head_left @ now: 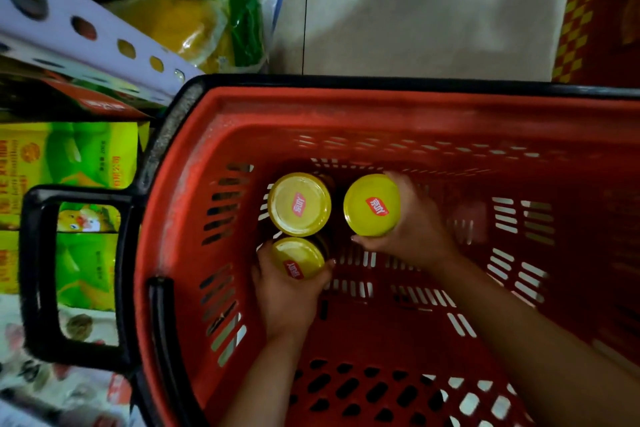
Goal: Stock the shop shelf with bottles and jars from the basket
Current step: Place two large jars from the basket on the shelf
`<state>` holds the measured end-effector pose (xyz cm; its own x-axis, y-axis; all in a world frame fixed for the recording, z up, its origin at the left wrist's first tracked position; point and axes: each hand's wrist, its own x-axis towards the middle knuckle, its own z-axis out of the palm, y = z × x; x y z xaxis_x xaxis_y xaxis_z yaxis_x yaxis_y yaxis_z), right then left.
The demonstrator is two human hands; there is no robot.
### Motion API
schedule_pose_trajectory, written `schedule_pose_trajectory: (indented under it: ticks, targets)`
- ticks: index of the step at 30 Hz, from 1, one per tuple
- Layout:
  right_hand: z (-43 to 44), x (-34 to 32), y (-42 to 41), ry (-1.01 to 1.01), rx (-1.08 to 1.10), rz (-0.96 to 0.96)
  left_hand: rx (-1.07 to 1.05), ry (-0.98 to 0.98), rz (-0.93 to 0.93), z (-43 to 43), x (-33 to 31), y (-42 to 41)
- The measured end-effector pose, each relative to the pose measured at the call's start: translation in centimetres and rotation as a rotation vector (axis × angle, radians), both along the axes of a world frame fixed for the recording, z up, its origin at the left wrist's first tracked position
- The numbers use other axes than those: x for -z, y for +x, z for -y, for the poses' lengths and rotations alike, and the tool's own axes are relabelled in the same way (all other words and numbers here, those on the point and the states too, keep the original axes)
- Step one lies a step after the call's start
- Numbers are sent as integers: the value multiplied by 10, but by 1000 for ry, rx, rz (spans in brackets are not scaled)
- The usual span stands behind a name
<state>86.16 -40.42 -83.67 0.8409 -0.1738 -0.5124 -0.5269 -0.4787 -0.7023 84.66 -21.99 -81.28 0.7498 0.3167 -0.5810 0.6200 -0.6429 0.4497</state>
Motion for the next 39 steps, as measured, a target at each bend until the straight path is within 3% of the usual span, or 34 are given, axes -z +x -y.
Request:
schedule_pose_trajectory:
  ticks: [7, 12, 20, 27, 33, 39]
  targets:
    - [15, -52, -17, -19, 135, -41, 90, 17, -22, -1, -48, 1]
    - [32, -132, -25, -89, 185, -12, 157, -26, -19, 0, -115, 2]
    - [52, -316, -47, -80, 265, 3, 325, -65, -33, 16, -280, 6]
    - [59, -517, -85, -92, 356, 59, 470, -85, 23, 24, -468, 11]
    - [55, -613, -133, -120, 504, 144, 695, -184, 125, 25, -571, 20]
    - [40, -667, -182, -196, 713, 254, 1018, -216, 238, 49, -639, 27]
